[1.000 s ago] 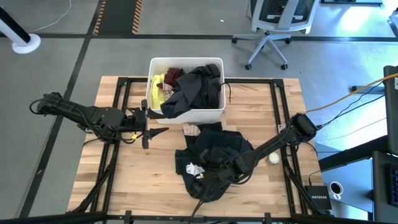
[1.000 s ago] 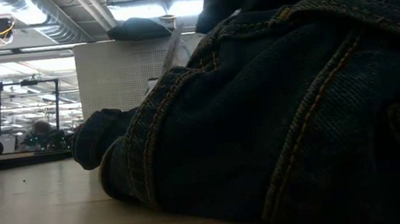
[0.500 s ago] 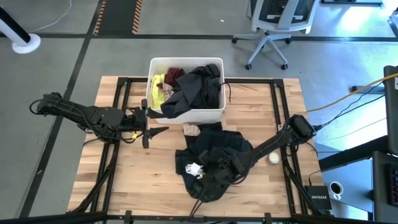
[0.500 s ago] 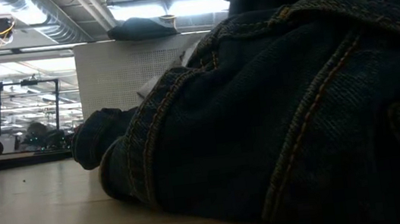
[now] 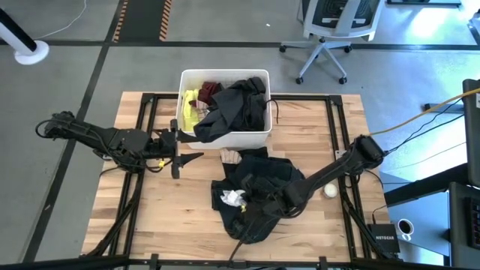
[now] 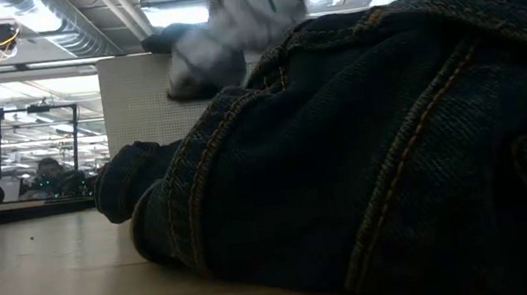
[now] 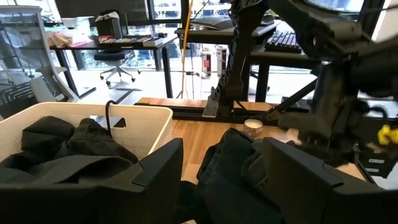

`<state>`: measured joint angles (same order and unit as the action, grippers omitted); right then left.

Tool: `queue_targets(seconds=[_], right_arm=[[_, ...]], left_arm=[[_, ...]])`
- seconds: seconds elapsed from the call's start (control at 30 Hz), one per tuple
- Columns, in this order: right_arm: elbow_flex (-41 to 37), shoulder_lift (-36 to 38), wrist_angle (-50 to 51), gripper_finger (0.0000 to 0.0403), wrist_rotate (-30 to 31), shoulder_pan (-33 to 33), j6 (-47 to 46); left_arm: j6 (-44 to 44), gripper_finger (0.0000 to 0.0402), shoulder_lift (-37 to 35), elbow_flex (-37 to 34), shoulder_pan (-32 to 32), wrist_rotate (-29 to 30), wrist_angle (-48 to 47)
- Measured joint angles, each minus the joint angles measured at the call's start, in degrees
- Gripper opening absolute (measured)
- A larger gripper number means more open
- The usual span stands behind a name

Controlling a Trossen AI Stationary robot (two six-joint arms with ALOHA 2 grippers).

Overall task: Sort clothes
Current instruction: Put the blue sock into the white laundry organizer

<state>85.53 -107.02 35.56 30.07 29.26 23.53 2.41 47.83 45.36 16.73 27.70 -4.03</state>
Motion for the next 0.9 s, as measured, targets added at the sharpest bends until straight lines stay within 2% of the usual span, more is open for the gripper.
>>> queue_targets(seconds=[0.2, 0.37, 0.57, 0.63, 0.8, 0.9], right_arm=[[5.7, 2.6, 5.0, 0.0007, 4.0, -0.4, 4.0], [9.1, 6.5, 7.0, 0.0007, 13.4, -0.7, 7.8], [10.6, 11.9, 7.5, 0.0007, 20.8, -6.6, 11.4], [10.6, 13.2, 8.2, 0.0007, 21.2, -10.3, 11.5], [10.6, 14.1, 8.1, 0.0007, 16.8, -19.4, 11.5], [9.9, 14.0, 8.0, 0.0010, 16.3, -24.1, 11.5]], left_arm=[[0.1, 0.0214, 0.0, 0.0, 0.0, 0.0, -0.7], [0.1, 0.0214, 0.0, 0.0, 0.0, 0.0, -2.0], [-1.2, 0.0214, 0.0, 0.0, 0.0, 0.0, -3.0], [-1.2, 0.0214, 0.0, 0.0, 0.0, 0.0, -3.0], [-1.2, 0.0214, 0.0, 0.0, 0.0, 0.0, -3.0], [-1.2, 0.0214, 0.0, 0.0, 0.0, 0.0, -3.0]])
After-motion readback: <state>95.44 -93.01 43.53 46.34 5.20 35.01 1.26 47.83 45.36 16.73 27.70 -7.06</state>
